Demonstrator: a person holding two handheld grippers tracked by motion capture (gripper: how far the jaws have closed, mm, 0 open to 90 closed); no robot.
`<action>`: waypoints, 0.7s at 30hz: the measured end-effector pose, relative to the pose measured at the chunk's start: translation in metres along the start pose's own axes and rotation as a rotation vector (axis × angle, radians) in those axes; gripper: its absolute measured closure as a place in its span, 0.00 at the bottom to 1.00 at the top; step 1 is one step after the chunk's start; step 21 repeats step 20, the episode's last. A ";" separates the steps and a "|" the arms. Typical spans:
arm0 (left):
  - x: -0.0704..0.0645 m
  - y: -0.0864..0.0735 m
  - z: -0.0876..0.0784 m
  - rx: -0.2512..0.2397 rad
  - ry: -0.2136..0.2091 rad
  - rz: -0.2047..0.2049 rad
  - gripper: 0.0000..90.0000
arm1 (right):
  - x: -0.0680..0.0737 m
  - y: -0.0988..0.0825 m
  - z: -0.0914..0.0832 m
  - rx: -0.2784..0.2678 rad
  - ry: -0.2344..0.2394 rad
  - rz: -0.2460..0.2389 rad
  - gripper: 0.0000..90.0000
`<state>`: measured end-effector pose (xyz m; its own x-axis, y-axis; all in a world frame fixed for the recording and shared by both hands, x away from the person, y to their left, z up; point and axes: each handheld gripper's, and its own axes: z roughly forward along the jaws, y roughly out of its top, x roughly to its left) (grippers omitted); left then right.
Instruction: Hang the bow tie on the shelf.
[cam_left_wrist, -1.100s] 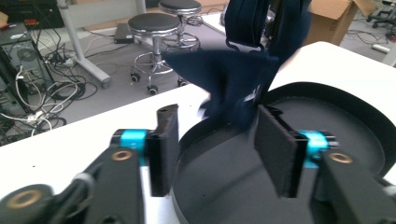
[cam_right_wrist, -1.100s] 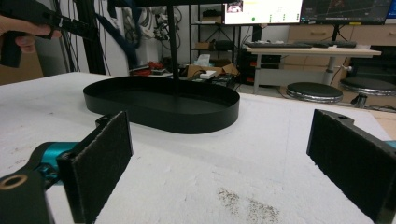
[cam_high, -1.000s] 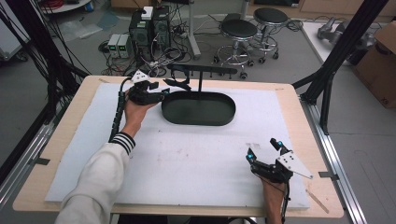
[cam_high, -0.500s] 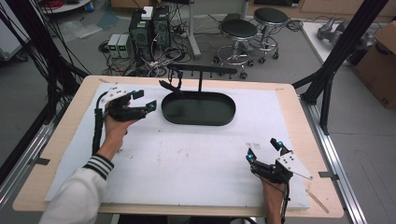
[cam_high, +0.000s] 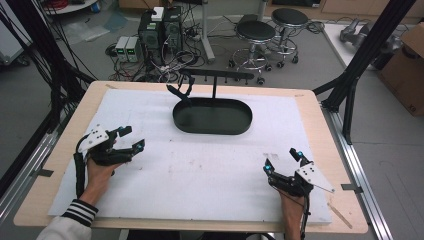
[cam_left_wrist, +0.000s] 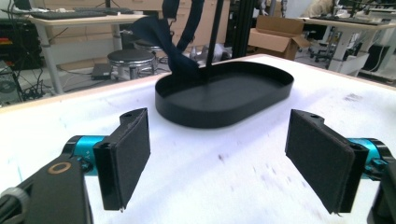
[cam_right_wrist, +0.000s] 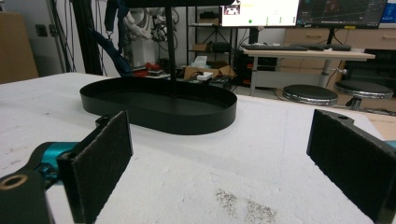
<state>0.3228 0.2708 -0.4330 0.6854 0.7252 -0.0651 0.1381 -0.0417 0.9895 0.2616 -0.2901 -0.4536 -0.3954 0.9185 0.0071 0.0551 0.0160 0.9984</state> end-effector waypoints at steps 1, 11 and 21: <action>-0.001 -0.004 -0.004 -0.008 0.002 0.001 0.24 | 0.000 0.000 0.000 0.002 0.001 0.000 0.07; -0.008 -0.023 -0.024 -0.104 0.045 -0.004 0.21 | 0.000 0.000 0.000 -0.008 -0.003 0.000 0.07; -0.010 -0.026 -0.027 -0.146 0.047 0.017 0.22 | -0.001 0.000 -0.001 -0.011 0.004 0.005 0.07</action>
